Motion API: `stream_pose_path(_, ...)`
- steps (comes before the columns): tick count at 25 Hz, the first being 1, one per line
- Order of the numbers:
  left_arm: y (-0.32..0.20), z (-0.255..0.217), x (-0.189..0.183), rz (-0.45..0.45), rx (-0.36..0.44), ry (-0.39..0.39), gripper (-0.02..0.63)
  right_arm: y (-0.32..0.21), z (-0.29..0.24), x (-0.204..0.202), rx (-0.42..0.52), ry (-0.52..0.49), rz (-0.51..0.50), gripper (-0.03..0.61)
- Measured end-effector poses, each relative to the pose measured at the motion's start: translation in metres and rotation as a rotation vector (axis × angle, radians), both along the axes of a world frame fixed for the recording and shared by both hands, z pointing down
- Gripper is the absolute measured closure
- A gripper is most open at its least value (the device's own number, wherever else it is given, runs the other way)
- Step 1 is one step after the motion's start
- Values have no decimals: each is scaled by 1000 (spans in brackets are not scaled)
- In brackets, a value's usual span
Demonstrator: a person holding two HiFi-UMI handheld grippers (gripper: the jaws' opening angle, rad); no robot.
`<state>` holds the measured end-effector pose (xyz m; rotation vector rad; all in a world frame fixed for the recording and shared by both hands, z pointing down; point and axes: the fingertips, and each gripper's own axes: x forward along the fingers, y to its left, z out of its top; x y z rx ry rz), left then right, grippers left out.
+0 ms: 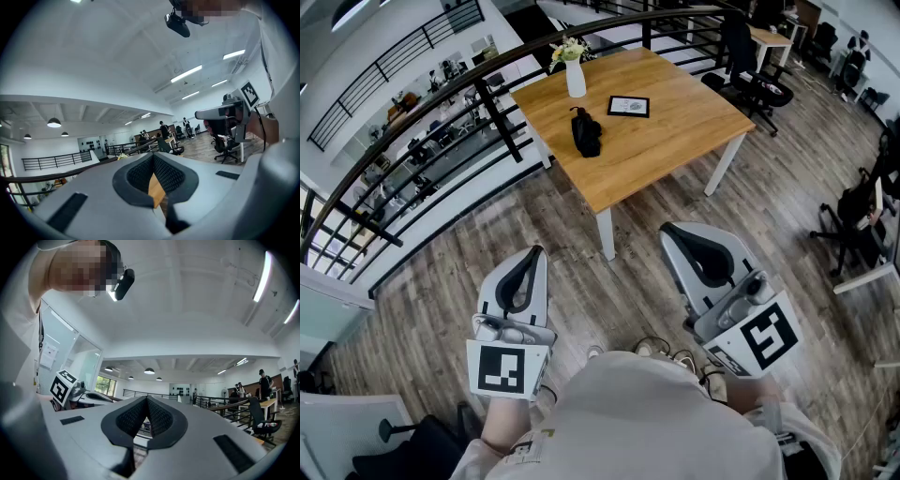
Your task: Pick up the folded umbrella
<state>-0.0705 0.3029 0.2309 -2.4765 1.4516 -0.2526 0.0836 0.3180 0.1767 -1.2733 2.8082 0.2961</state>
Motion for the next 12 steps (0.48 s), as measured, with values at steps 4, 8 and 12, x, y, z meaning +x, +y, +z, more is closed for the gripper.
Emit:
stream_pose_path(4,6,0,11,4,-13,22,597,7,-4,10,2,-45,-22,551)
stream_pose_path(8,8,2,25,-4,-18,17,597,8,-3,24,3,-41,-31,551)
stream_pose_path(12,9,2,41,-8,-21,19,597,5,0,38,-4,-33,-37,551)
